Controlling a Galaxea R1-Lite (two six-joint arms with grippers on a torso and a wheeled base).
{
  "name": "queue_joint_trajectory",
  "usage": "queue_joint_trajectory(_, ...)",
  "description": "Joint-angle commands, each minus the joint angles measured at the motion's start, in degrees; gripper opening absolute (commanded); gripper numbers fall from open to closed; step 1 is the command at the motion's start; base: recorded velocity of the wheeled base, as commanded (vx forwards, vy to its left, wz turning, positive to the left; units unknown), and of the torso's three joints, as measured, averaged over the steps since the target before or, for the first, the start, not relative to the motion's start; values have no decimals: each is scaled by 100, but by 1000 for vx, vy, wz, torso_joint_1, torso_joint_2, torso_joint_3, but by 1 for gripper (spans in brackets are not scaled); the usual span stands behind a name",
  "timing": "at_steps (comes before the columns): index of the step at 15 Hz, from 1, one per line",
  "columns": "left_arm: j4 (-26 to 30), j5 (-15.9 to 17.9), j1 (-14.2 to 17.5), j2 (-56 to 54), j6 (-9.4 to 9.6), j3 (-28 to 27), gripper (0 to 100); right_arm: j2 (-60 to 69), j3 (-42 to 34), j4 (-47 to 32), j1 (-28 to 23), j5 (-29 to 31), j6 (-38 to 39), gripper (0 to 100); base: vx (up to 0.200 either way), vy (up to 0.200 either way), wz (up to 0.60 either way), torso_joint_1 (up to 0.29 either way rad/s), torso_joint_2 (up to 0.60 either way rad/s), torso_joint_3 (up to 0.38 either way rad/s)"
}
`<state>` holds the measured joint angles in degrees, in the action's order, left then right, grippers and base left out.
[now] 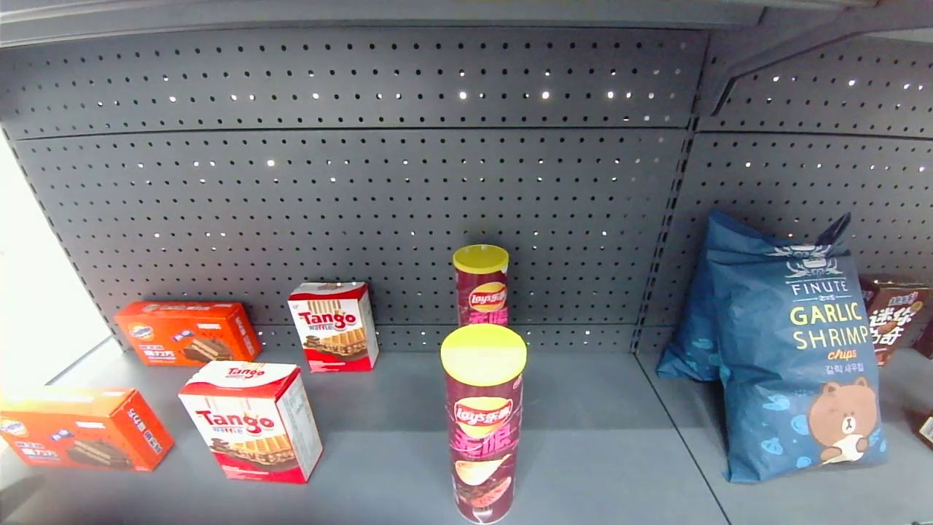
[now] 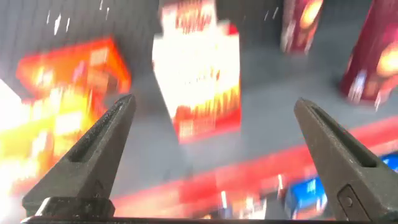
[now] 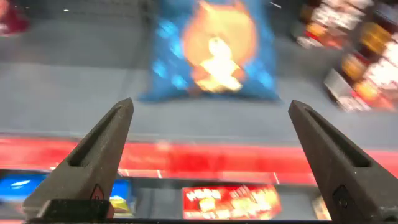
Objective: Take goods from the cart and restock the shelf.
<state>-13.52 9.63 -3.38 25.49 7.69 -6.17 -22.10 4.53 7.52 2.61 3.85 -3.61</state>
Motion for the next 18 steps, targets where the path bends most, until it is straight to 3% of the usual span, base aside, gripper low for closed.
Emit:
queue_joint_trajectory(1,1668,-418,21,-2154,13,116,100,1753,-137,-1033,-656,125,36,100,0,0,0,0,0,0)
queue_joint_trajectory(5,1686,-568,92,-2189,277,388,100,1718,-313,-647,-656,-122,0,100,0,0,0,0,0,0)
queue_joint_trajectory(6,1598,-550,83,-2189,198,397,100,1718,-330,-629,-656,-157,0,100,0,0,0,0,0,0)
queue_joint_trajectory(9,1598,-603,92,-2189,-453,397,100,1718,-322,-647,-656,-368,115,100,0,0,0,0,0,0)
queue_joint_trajectory(11,1554,-1156,153,-2206,-576,547,100,1718,-330,-629,-656,371,291,100,0,0,0,0,0,0)
queue_joint_trajectory(12,1457,-1297,303,-2347,-620,573,100,1718,-348,-576,-656,1083,396,100,0,0,0,0,0,0)
queue_joint_trajectory(14,1457,-1297,294,-2461,-620,573,100,1718,-357,-576,-648,942,440,100,0,0,0,0,0,0)
queue_joint_trajectory(15,1449,-1165,294,-2461,-620,573,100,1718,-366,-568,-648,-95,317,100,0,0,0,0,0,0)
queue_joint_trajectory(16,1431,-814,311,-2496,-567,582,100,1718,-357,-594,-648,-974,106,100,0,0,0,0,0,0)
queue_joint_trajectory(18,1422,-787,311,-2505,-558,590,100,1692,-286,-805,-656,-1080,115,100,0,0,0,0,0,0)
